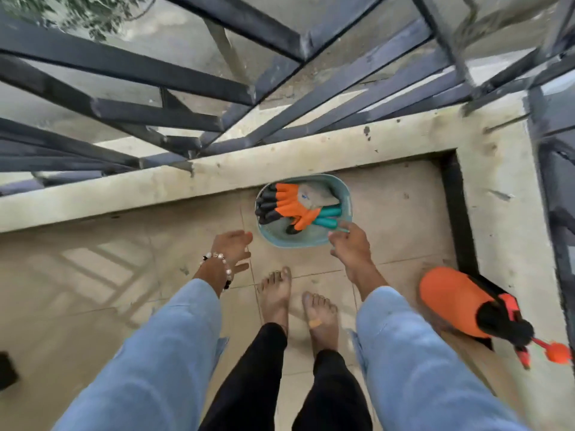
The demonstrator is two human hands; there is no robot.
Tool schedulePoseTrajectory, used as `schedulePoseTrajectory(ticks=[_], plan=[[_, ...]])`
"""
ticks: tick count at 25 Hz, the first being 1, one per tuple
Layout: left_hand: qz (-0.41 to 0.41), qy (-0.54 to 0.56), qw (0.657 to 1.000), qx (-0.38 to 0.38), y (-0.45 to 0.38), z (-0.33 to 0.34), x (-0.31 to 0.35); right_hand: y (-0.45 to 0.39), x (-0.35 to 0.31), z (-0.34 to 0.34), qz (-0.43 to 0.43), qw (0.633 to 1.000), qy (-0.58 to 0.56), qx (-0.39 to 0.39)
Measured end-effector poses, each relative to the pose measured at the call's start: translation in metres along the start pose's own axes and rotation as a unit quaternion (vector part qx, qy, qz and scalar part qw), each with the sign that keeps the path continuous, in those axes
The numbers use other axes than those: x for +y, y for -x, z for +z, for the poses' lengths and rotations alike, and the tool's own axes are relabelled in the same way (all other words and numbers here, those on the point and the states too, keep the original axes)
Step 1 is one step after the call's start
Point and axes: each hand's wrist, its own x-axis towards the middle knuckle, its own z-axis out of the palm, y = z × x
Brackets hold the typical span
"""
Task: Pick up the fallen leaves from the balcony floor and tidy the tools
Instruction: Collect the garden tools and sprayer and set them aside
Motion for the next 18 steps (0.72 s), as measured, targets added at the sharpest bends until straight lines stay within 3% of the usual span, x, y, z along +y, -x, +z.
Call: schedulePoseTrajectory(ticks=[4,10,14,18], plan=[[0.007,0.044,0.999,-0.025,0.082,-0.014,-0.016,0.074,-0.013,-0.02,0.001,1.0,-0.01,-0.01],[0.164,-0.085,0.981,0.059,0.242,-0.051,-0.027,0.229,-0.089,-0.068,-0.078,0.993,0.082,-0.042],[0.144,-0.048,0.986,0.071,0.336,-0.087,-0.057,0.313,-0.105,-0.081,-0.16,0.965,0.191,-0.083],[0.133,-0.005,0.983,0.128,0.384,-0.133,-0.109,0.402,-0.135,-0.063,-0.268,0.905,0.3,-0.136]])
